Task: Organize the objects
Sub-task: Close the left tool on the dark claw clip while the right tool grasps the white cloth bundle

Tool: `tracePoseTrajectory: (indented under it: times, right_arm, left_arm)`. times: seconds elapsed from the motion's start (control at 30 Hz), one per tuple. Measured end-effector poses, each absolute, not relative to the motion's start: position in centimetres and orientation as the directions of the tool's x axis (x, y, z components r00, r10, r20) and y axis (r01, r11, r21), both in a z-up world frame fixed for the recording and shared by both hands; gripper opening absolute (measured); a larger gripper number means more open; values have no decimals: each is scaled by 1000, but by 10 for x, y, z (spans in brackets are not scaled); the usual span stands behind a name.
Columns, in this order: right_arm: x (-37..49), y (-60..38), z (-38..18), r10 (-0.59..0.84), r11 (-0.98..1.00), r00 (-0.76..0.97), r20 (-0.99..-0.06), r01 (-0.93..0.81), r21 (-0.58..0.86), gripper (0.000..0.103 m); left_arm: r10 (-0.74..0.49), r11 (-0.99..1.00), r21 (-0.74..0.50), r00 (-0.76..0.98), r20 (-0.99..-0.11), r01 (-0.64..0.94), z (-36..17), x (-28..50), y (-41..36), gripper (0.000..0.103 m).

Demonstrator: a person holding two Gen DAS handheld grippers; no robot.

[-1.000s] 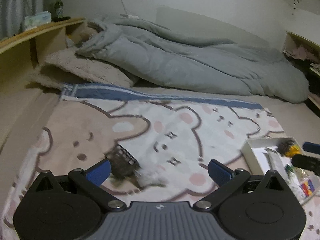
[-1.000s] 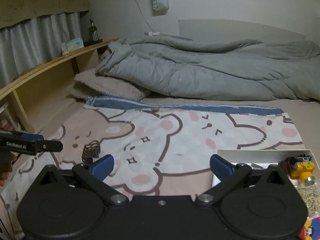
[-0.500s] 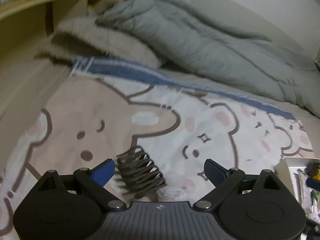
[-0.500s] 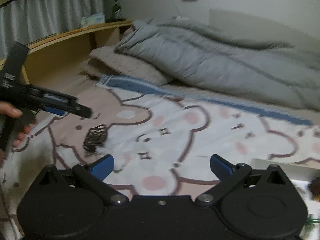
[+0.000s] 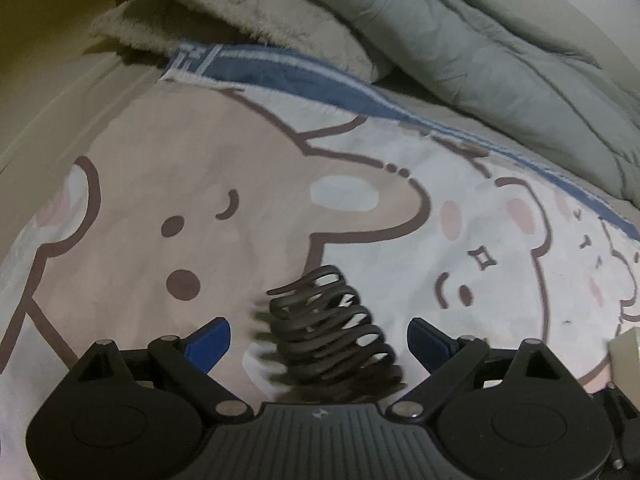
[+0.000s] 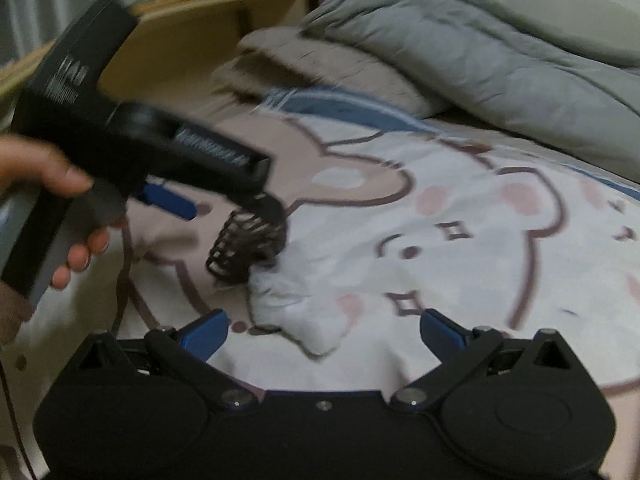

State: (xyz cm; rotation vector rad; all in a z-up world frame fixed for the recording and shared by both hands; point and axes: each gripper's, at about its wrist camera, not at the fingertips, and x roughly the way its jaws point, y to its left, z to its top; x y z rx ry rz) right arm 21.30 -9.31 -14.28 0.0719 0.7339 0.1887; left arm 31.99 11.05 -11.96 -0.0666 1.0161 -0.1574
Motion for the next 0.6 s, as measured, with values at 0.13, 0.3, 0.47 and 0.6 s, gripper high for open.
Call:
tracePoseTrajectory:
  times: [0.13, 0.3, 0.47, 0.6]
  right_arm:
    - [229, -75, -153, 224, 966, 710, -668, -251, 58, 102]
    - [243, -63, -159, 190, 943, 697, -691, -325, -69, 85]
    - [252, -64, -165, 237, 929, 626, -742, -370, -15, 61]
    - [243, -65, -159, 230, 925, 623, -747, -378, -31, 37]
  left_arm:
    - [-191, 982, -171, 496, -847, 85, -126, 326, 116, 95]
    - [-224, 973, -220, 465, -857, 62, -136, 333, 115, 95]
    - [-229, 972, -228, 438, -869, 57, -148, 335, 110, 84]
    - [-246, 968, -239, 435, -866, 71, -152, 333, 108, 72]
